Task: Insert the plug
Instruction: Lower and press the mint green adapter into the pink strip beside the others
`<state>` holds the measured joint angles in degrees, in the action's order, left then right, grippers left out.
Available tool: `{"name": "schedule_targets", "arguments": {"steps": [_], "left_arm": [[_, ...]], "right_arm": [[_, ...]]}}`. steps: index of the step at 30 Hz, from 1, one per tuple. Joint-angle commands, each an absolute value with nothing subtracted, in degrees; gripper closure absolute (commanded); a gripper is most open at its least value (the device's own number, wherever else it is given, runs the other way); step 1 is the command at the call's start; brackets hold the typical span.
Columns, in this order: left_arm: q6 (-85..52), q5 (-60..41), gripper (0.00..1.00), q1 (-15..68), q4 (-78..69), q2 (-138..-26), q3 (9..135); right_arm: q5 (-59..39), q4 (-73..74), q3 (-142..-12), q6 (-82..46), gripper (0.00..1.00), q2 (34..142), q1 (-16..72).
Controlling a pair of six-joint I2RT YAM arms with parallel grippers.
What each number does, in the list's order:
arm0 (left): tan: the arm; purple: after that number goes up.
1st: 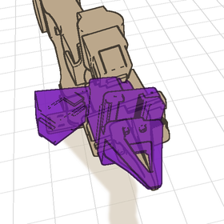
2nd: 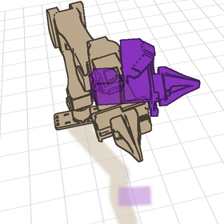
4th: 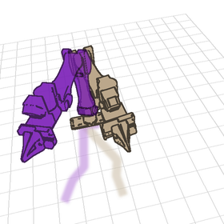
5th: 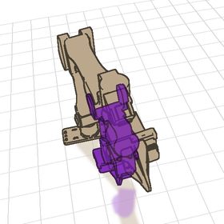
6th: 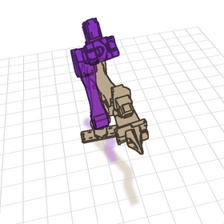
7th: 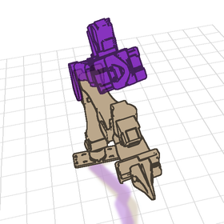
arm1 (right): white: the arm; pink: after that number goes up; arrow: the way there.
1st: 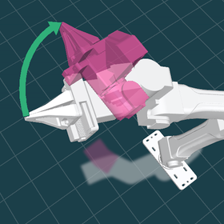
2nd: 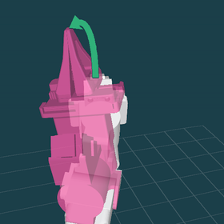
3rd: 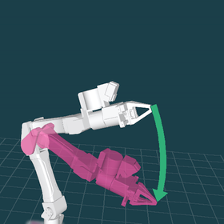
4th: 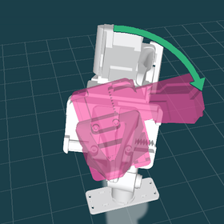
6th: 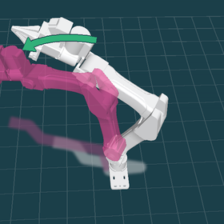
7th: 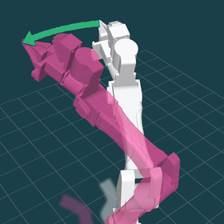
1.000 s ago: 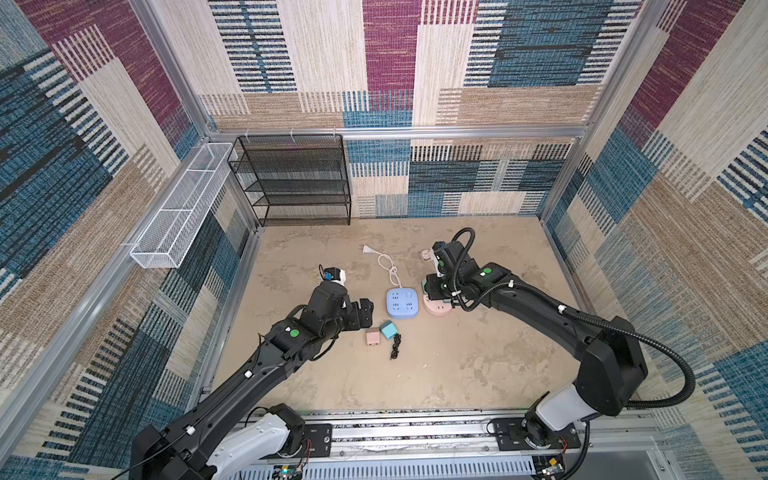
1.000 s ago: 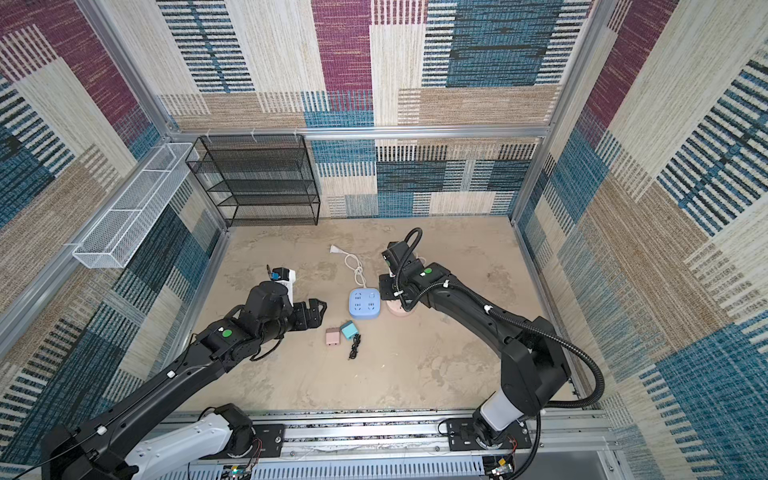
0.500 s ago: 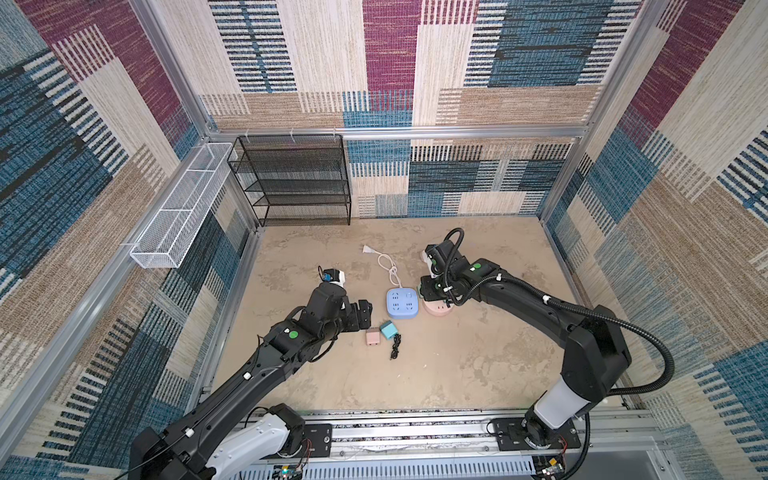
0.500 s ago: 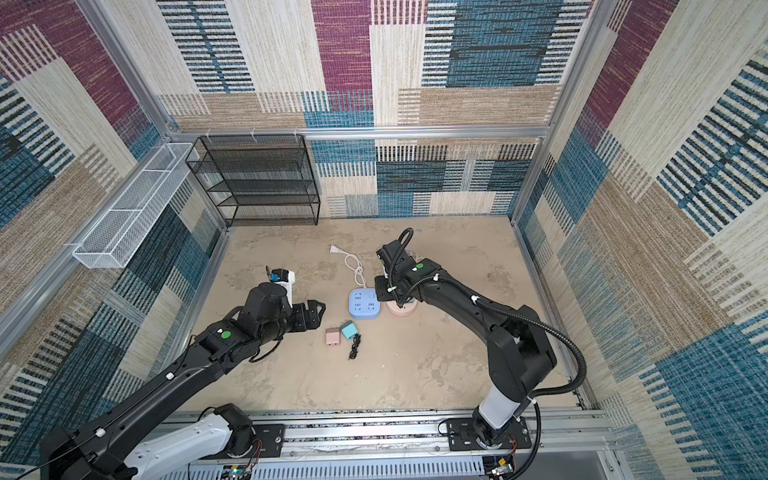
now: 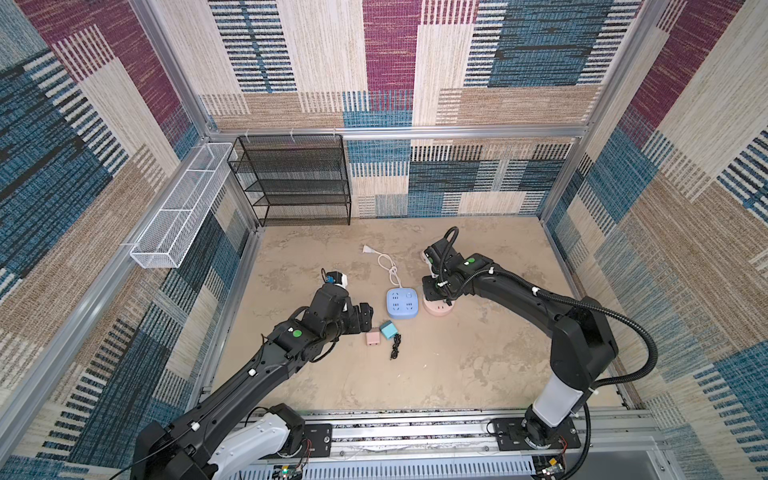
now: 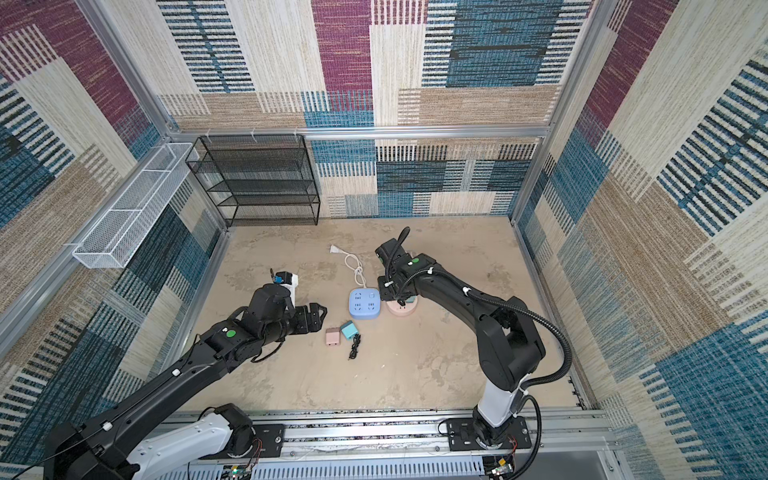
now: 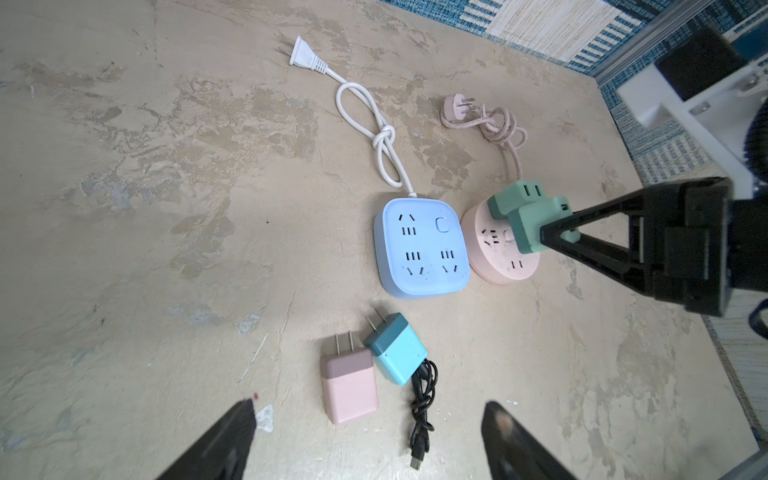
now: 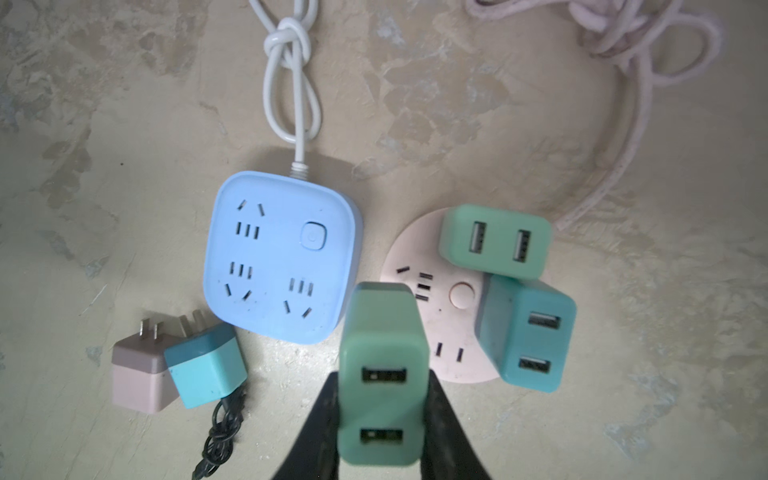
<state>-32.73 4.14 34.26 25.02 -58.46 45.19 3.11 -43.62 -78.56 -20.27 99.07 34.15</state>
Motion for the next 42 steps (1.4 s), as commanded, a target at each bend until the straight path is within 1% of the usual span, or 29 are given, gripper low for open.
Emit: {"name": "schedule_targets", "arguments": {"steps": [1, 23, 42], "left_arm": [[-32.87, 3.10, 0.10, 34.27, 23.14, -58.86, 45.00], [-32.87, 2.63, 0.11, 34.19, 22.69, -58.82, 44.16], [-32.65, 3.47, 0.11, 33.84, 22.85, -58.36, 43.67]], "right_arm": [[4.64, -43.62, -78.06, -20.81, 1.00, 99.19, 33.38], [3.51, -43.61, -78.38, -20.50, 1.00, 102.17, 32.44], [6.65, -43.63, -78.71, -21.41, 1.00, 104.76, 32.43]]}}
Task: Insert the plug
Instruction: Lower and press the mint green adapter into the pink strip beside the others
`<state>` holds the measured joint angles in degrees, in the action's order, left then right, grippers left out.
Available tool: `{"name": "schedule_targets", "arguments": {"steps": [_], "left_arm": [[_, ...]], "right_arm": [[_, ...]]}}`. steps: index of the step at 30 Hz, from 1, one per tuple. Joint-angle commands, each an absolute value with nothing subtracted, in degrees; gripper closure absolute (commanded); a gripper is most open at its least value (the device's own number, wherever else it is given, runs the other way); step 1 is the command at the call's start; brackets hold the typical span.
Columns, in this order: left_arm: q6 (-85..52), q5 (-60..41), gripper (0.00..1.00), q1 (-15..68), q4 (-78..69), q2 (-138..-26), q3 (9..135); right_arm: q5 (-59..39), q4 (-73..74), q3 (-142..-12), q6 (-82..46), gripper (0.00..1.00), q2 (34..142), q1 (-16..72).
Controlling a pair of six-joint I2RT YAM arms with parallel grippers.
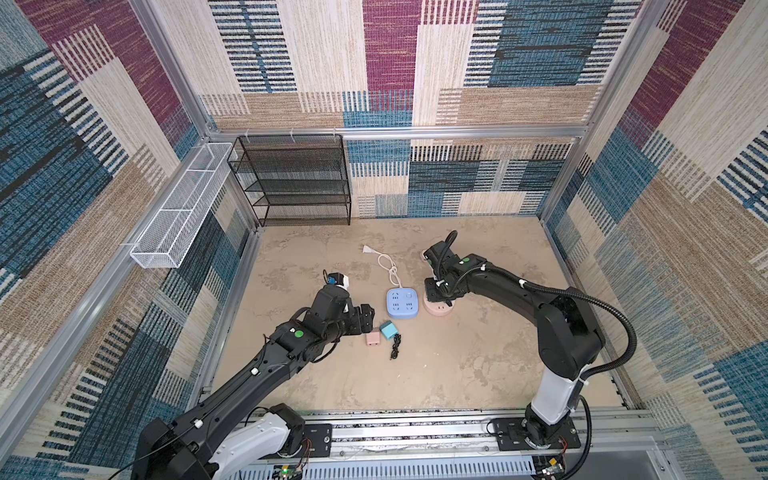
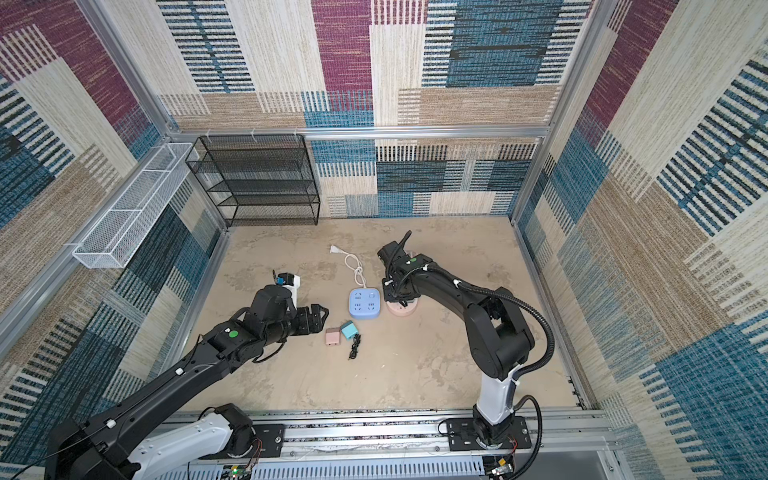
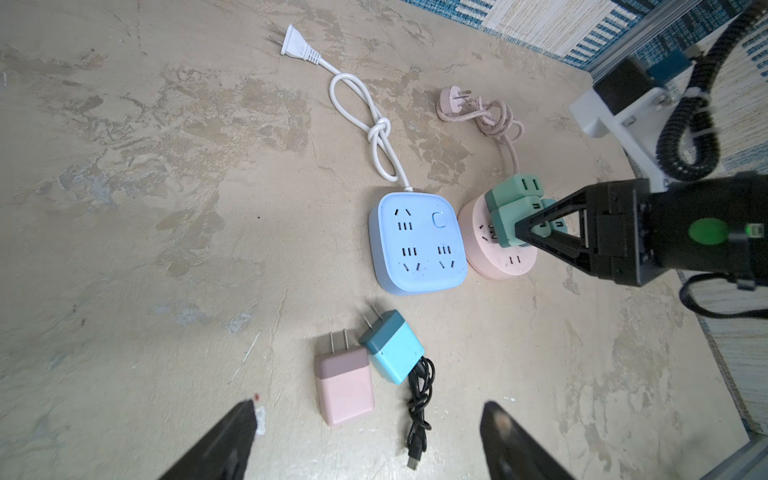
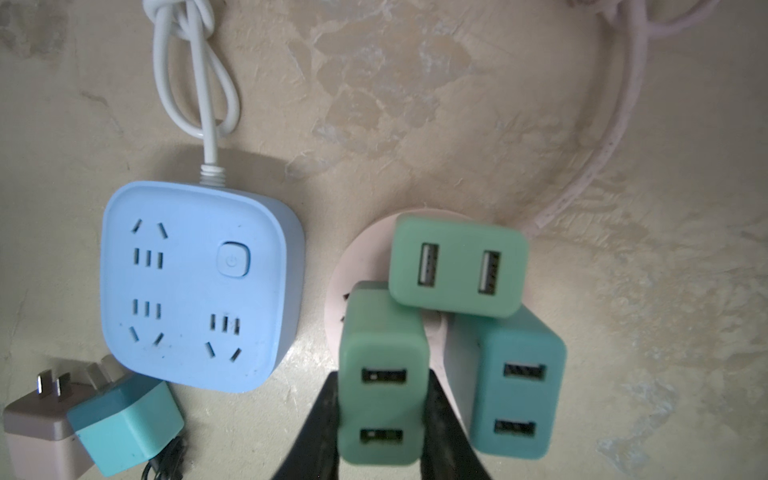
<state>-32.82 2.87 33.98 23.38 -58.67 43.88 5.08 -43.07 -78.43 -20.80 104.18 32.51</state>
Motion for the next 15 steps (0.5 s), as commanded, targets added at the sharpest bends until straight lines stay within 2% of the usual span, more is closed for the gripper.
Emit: {"name": "schedule_targets", "arguments": {"steps": [1, 15], "left_arm": [[-32.65, 3.43, 0.11, 33.83, 22.81, -58.36, 43.63], [-32.20, 3.11, 0.11, 33.66, 22.24, -58.68, 43.24]], "right_arm": [[6.29, -43.56, -78.54, -21.28, 1.00, 104.78, 32.44], [4.76, -47.24, -82.50, -19.59, 1.00, 108.59, 32.46]]}}
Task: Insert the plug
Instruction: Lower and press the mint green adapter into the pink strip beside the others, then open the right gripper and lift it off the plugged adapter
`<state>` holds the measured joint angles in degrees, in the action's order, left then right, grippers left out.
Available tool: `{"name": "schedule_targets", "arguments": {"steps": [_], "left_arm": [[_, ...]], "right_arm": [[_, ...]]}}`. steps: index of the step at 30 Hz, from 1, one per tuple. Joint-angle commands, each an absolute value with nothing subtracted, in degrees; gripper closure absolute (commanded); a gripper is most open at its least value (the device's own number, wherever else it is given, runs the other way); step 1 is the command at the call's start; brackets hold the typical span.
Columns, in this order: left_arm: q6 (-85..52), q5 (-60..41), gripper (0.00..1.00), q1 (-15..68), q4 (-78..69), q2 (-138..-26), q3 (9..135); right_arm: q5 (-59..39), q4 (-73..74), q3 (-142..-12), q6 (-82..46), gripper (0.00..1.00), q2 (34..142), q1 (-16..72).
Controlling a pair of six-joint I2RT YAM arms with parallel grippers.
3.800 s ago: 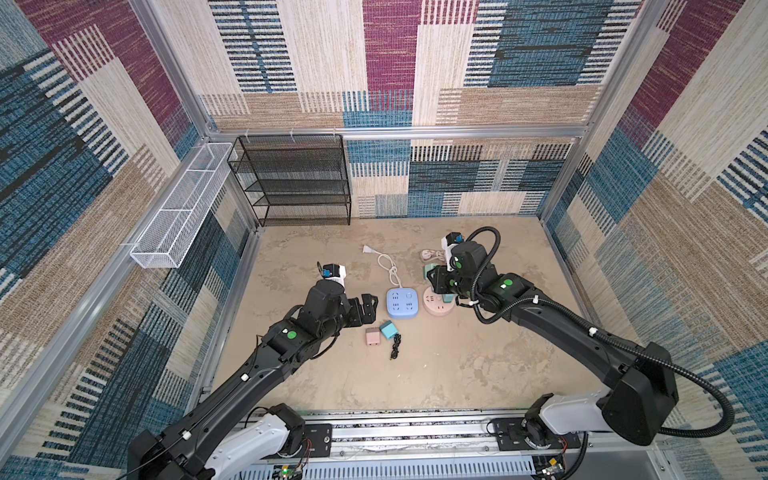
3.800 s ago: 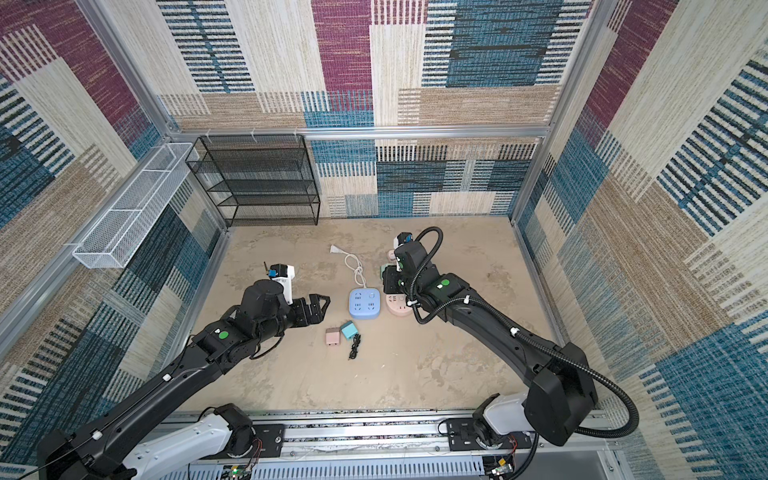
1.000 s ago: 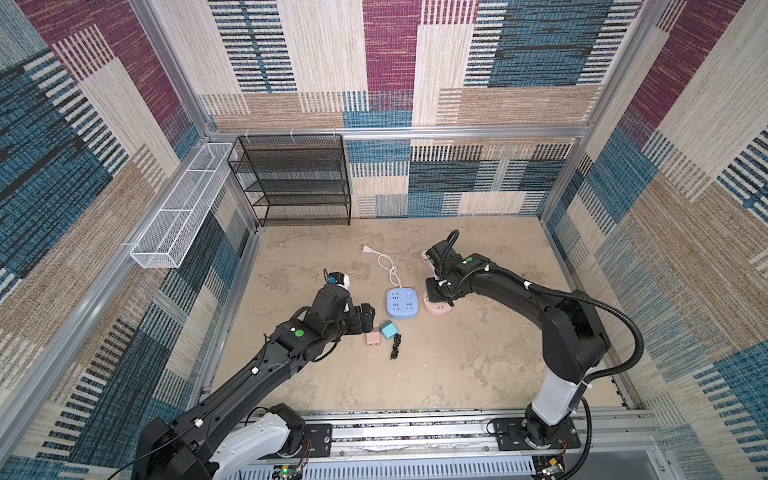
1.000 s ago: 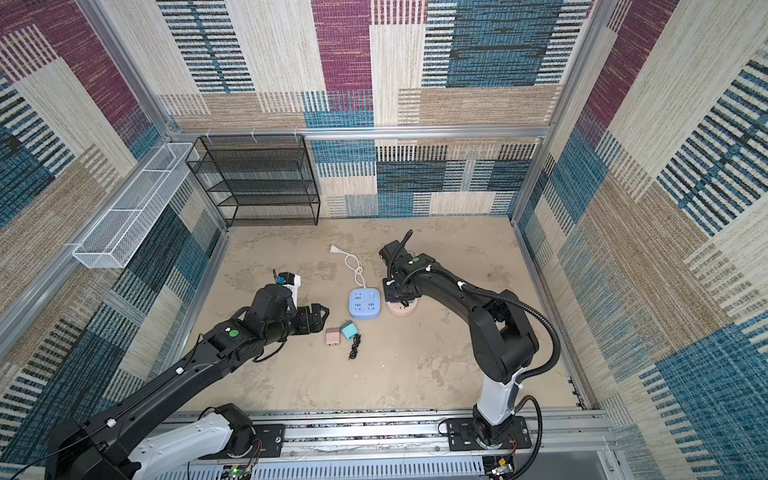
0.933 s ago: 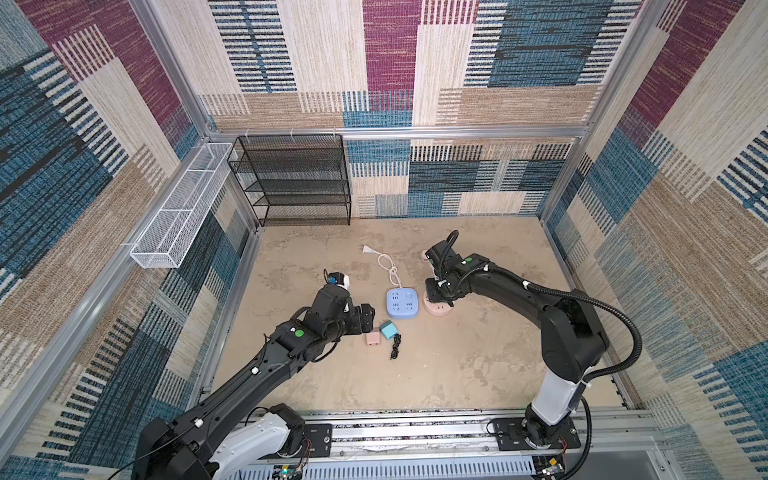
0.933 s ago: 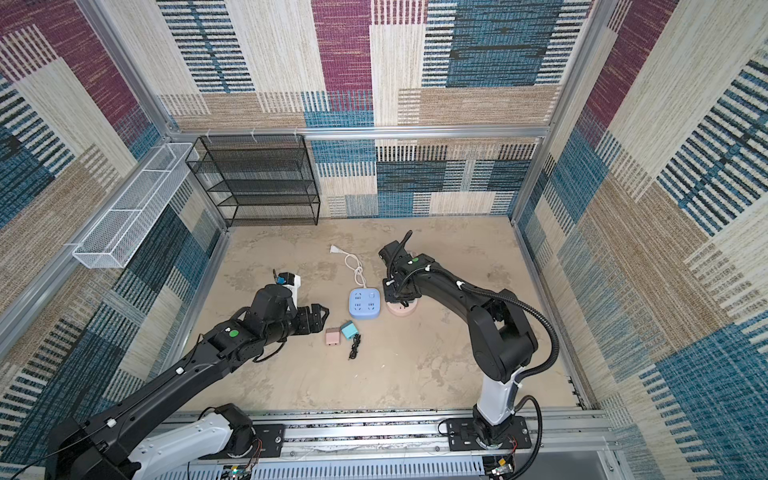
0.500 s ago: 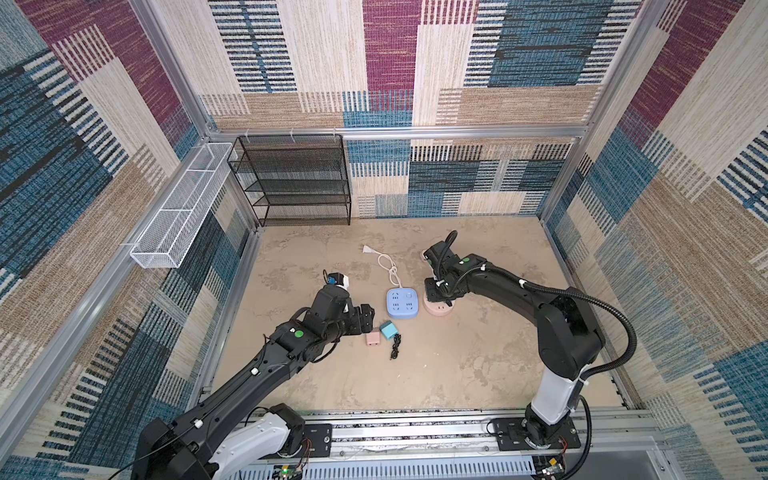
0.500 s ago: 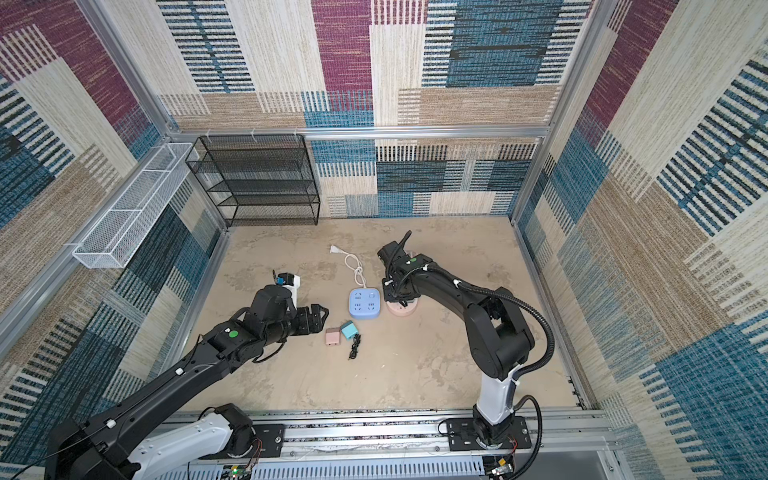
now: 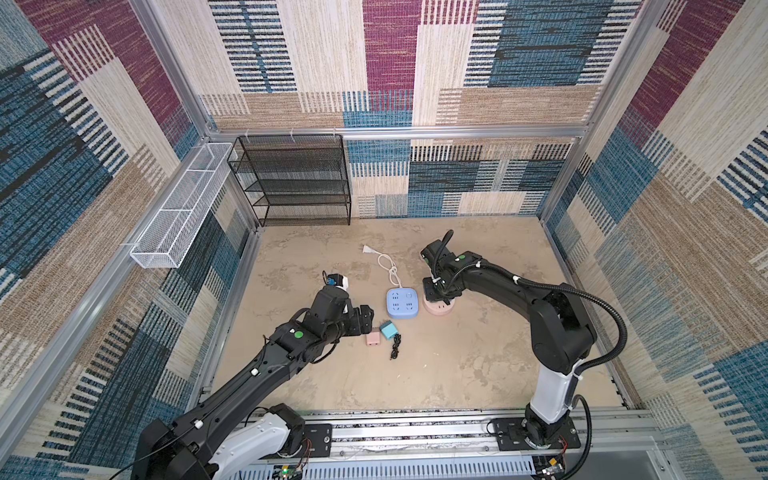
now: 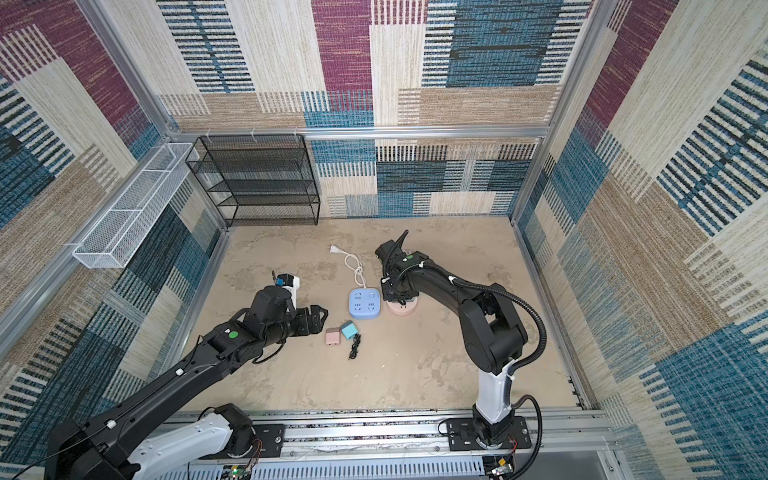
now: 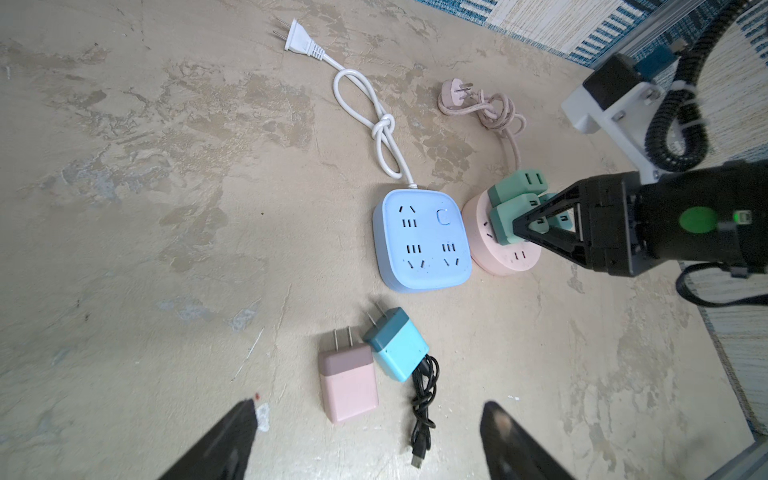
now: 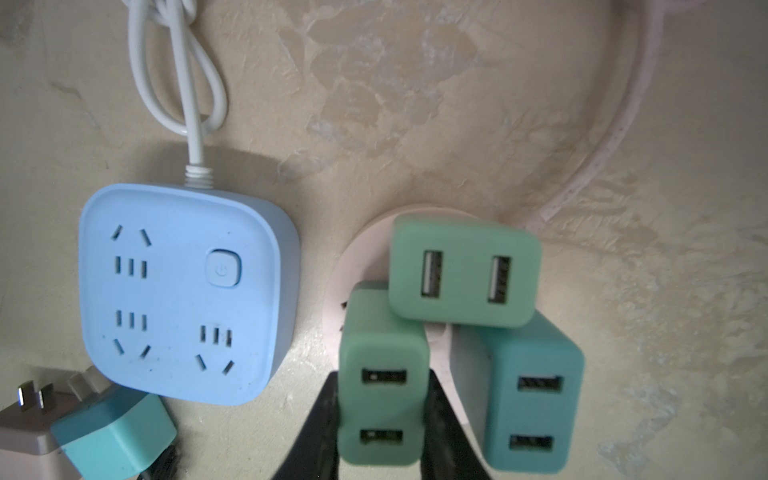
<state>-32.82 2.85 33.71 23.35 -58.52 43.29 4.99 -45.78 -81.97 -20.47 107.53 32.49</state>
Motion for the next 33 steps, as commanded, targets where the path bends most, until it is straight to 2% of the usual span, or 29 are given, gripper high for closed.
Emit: {"name": "schedule_targets", "arguments": {"steps": [1, 24, 33], "left_arm": [[-32.13, 3.08, 0.11, 33.57, 22.16, -58.81, 43.09], [-31.49, 1.76, 0.11, 32.94, 19.16, -61.56, 42.59], [-31.64, 1.50, 0.10, 32.70, 19.31, -60.76, 42.18]], "right_arm": [[4.60, -47.48, -82.82, -19.46, 1.00, 108.95, 32.43], [0.21, -49.61, -84.54, -16.73, 1.00, 116.87, 31.11], [0.18, -50.61, -85.68, -17.57, 1.00, 115.72, 31.12]]}}
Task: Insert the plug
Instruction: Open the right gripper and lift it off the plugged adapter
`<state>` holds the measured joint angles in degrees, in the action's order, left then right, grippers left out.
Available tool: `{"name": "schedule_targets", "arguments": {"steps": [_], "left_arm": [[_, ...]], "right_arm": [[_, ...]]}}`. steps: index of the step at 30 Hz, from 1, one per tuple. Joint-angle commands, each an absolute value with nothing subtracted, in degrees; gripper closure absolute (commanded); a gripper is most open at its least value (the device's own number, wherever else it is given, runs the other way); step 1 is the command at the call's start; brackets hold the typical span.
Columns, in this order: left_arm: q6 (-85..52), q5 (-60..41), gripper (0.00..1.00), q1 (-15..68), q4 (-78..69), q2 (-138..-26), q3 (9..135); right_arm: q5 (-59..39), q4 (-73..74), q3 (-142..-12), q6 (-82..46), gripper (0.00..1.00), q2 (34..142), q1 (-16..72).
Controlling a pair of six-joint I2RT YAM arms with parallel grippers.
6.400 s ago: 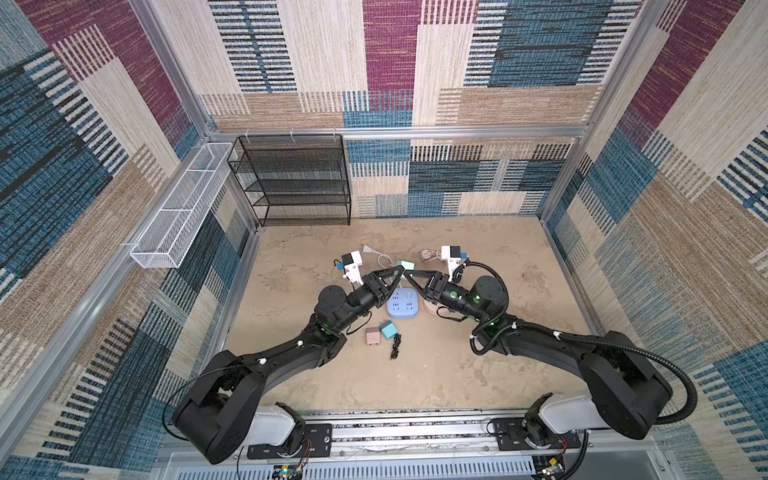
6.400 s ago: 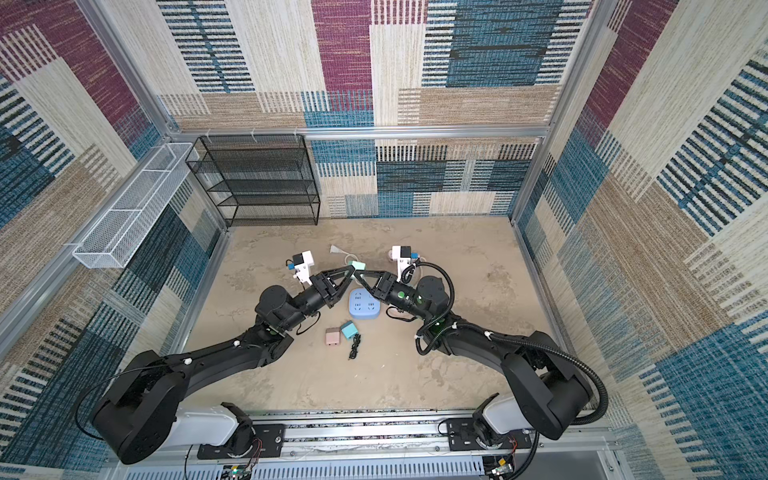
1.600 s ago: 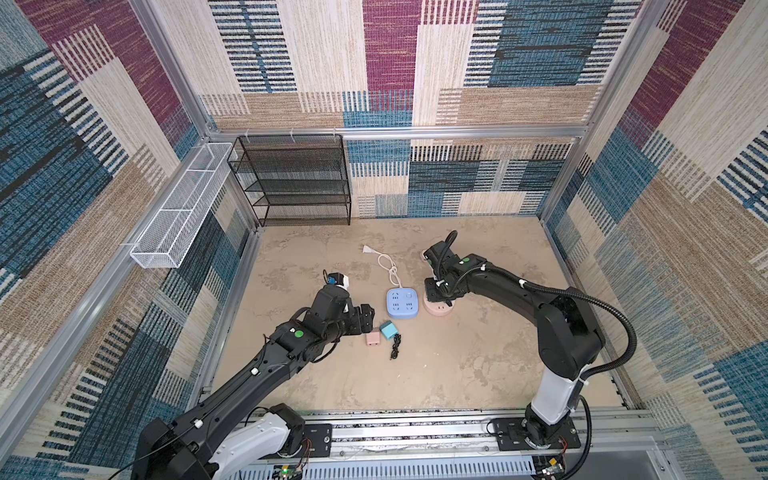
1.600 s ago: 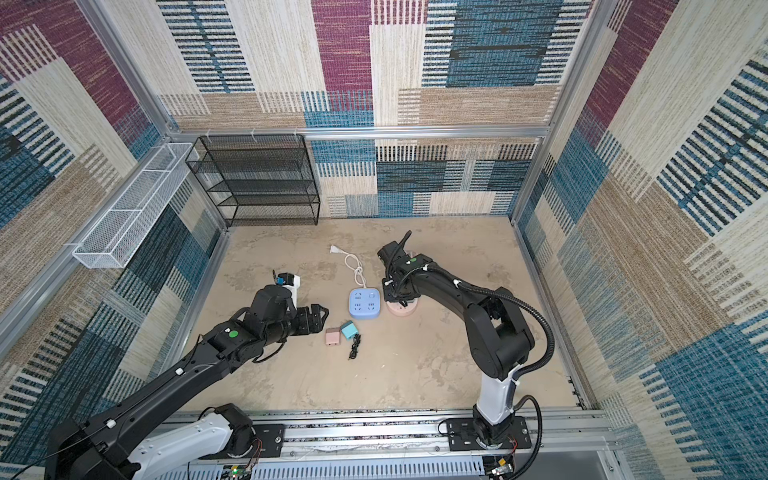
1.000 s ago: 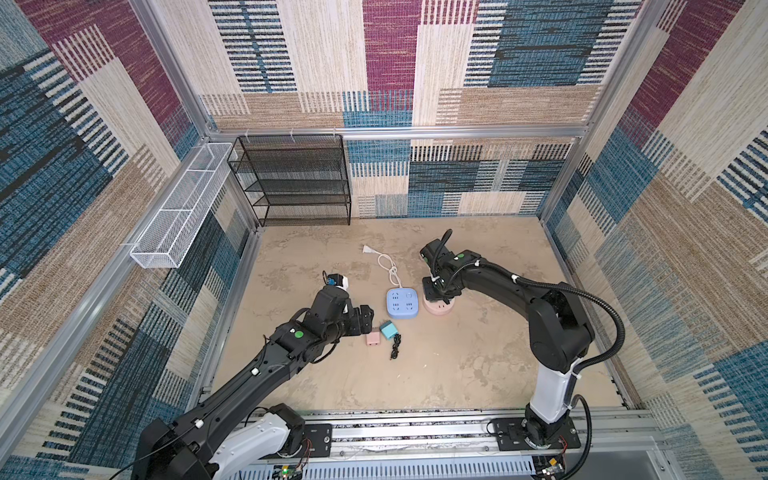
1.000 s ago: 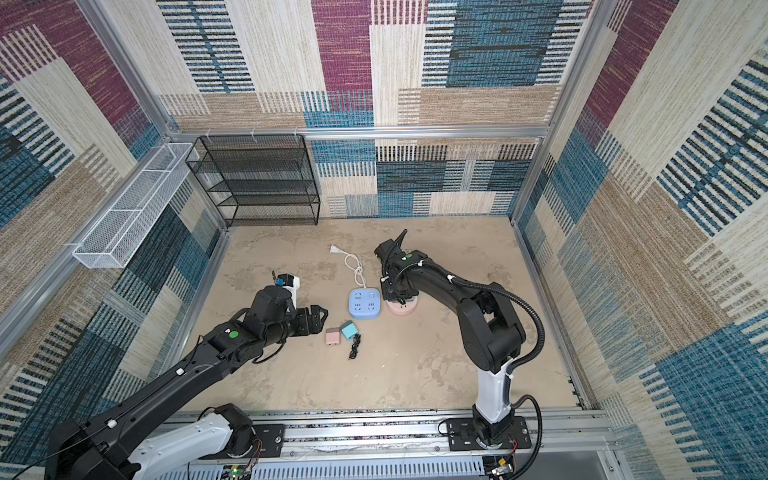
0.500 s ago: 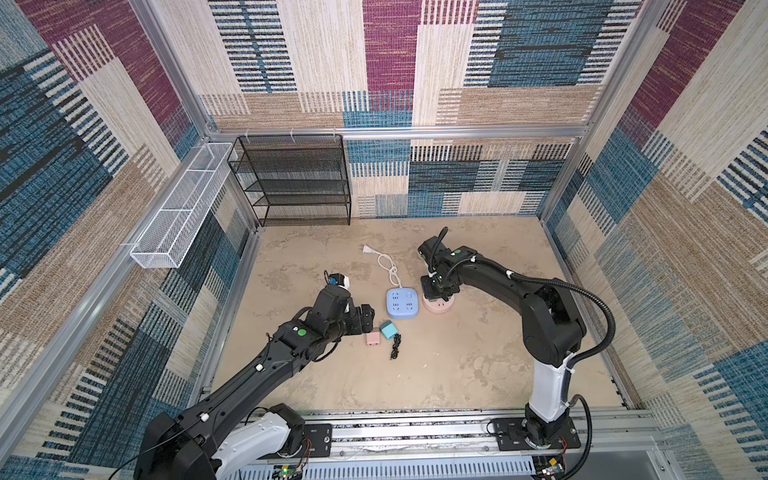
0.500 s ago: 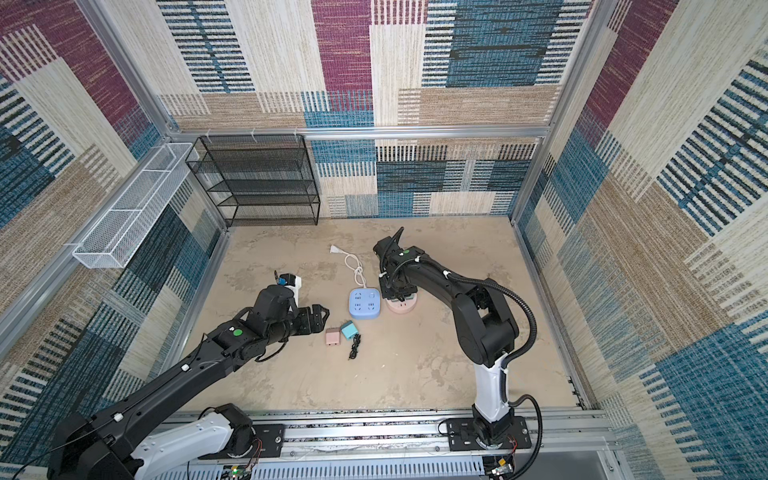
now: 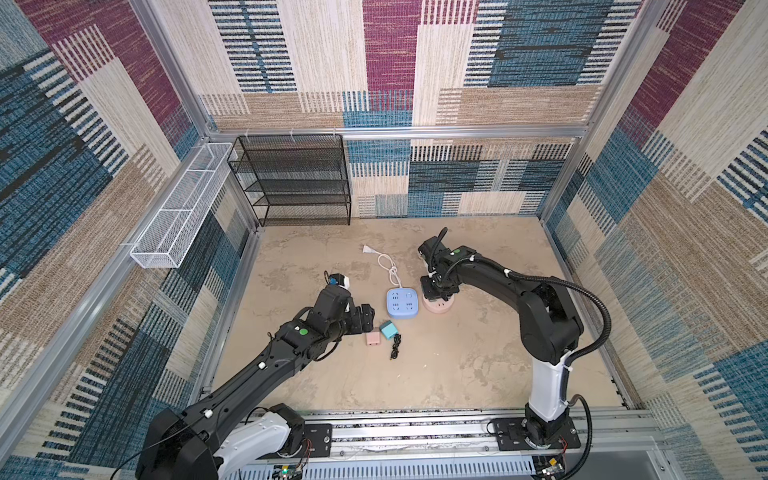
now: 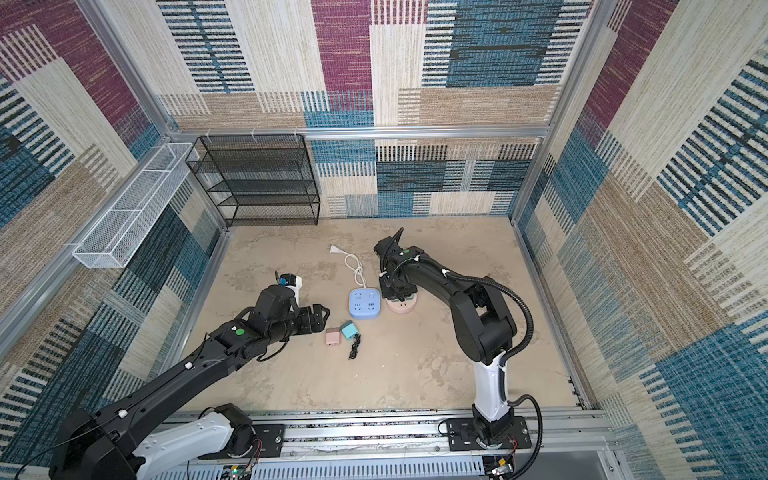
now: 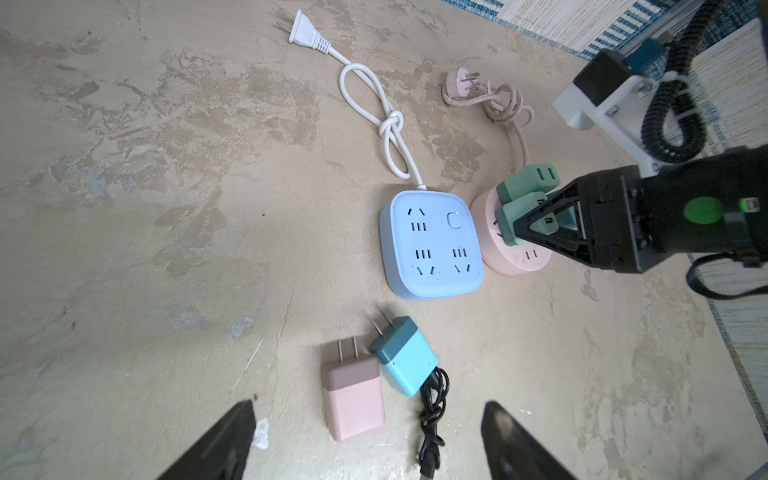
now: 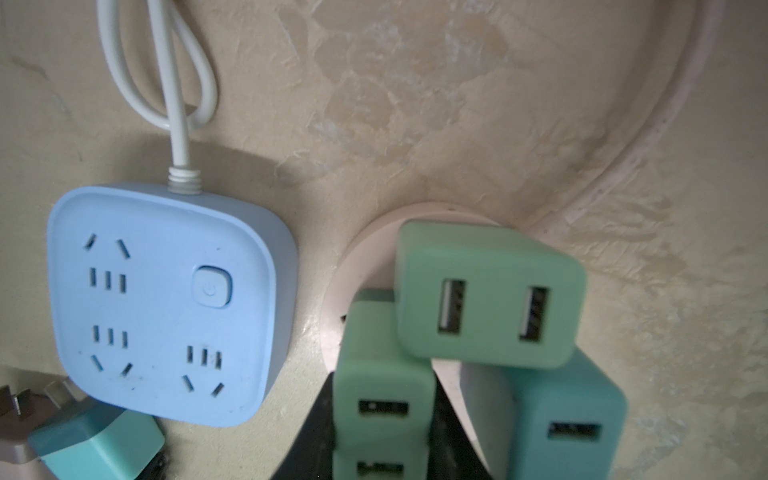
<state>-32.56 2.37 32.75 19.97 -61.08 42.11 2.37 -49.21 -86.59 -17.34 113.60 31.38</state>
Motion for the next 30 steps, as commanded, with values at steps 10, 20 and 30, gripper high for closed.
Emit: {"name": "schedule_targets", "arguments": {"steps": [10, 20, 30], "left_arm": [[-31.65, 1.22, 0.09, 32.61, 20.03, -59.25, 42.30], [-29.66, 1.00, 0.03, 32.52, 22.15, -60.39, 45.07], [-32.49, 3.47, 0.01, 32.39, 21.32, -61.16, 44.46]], "right_arm": [[1.07, -51.86, -88.73, -18.67, 0.74, 112.27, 31.15], [1.67, -50.95, -88.38, -19.71, 0.52, 108.65, 31.11], [-1.88, -45.10, -84.42, -19.88, 0.54, 100.34, 32.01]]}}
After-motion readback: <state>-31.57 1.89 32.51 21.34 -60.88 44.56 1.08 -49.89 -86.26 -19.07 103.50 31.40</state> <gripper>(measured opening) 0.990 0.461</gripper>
